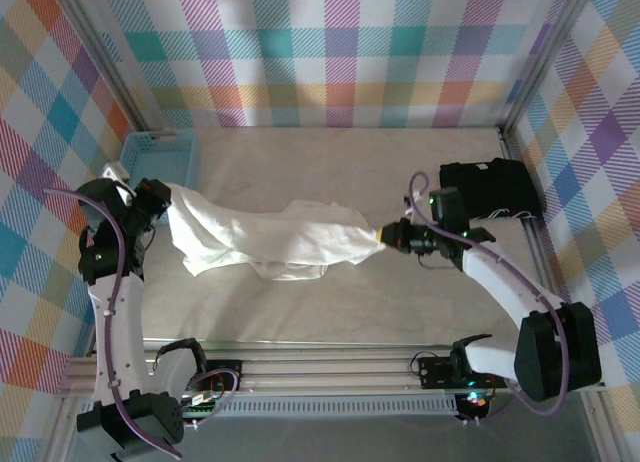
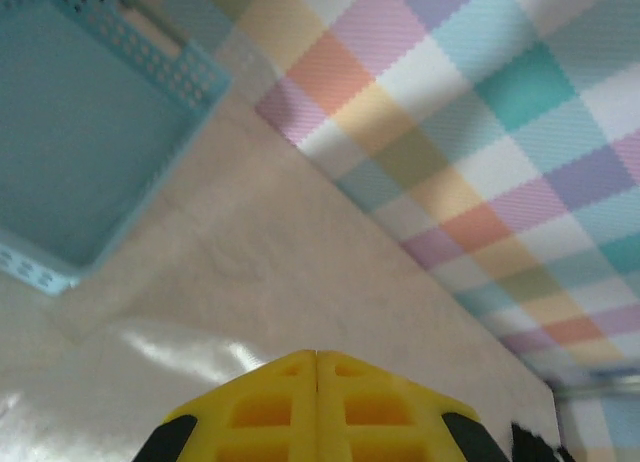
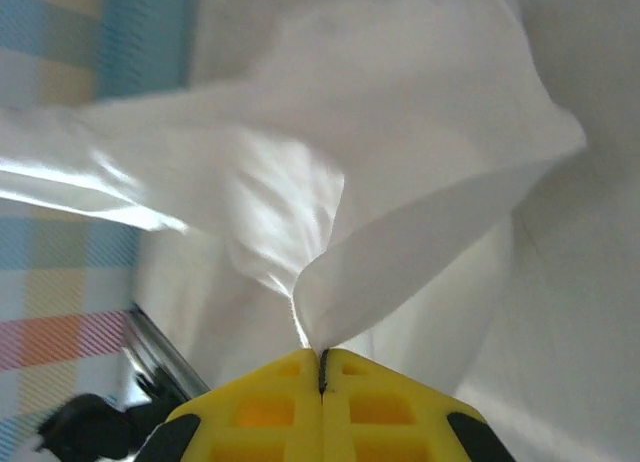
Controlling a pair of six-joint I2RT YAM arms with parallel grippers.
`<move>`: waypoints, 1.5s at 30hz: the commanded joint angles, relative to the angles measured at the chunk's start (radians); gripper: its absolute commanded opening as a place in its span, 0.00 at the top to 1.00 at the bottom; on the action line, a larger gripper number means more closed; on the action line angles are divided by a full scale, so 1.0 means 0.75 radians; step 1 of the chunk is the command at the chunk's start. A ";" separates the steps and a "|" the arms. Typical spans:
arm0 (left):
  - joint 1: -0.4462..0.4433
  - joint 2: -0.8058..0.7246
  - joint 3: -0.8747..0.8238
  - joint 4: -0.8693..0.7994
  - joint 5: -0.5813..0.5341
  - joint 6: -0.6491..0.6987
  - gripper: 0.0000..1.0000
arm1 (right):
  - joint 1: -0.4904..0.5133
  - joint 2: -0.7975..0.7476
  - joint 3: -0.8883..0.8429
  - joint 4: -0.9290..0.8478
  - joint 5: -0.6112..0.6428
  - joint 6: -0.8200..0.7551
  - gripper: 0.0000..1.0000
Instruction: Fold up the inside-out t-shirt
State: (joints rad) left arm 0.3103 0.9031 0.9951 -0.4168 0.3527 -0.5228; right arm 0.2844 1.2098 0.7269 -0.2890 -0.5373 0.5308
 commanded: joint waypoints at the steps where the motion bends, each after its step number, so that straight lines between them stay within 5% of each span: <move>1: -0.018 -0.084 -0.049 -0.006 0.140 0.066 1.00 | 0.063 -0.083 -0.089 -0.207 0.302 0.023 0.86; 4: -0.020 -0.104 -0.127 0.001 0.182 0.085 1.00 | 0.079 -0.075 -0.072 -0.182 0.397 -0.011 0.69; 9: -0.021 -0.110 -0.201 -0.029 0.162 0.136 1.00 | 0.083 0.086 0.082 -0.083 0.497 -0.112 0.56; 15: -0.060 -0.112 -0.238 -0.011 0.149 0.149 1.00 | 0.124 0.473 0.310 0.052 0.303 -0.119 0.51; 28: -0.070 -0.094 -0.232 0.002 0.179 0.147 1.00 | 0.155 0.864 0.631 -0.124 0.548 -0.282 0.51; 32: -0.074 -0.096 -0.231 -0.001 0.180 0.149 1.00 | 0.154 0.961 0.708 -0.140 0.488 -0.286 0.55; 39: -0.077 -0.084 -0.220 0.004 0.182 0.146 1.00 | 0.154 0.959 0.746 -0.168 0.459 -0.301 0.83; 45: -0.078 -0.082 -0.214 0.008 0.190 0.139 1.00 | 0.149 0.927 0.695 -0.190 0.497 -0.342 0.93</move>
State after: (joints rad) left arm 0.2623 0.8444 0.8215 -0.4381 0.4713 -0.4290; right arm 0.3996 1.9381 1.2594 -0.3988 -0.1711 0.3054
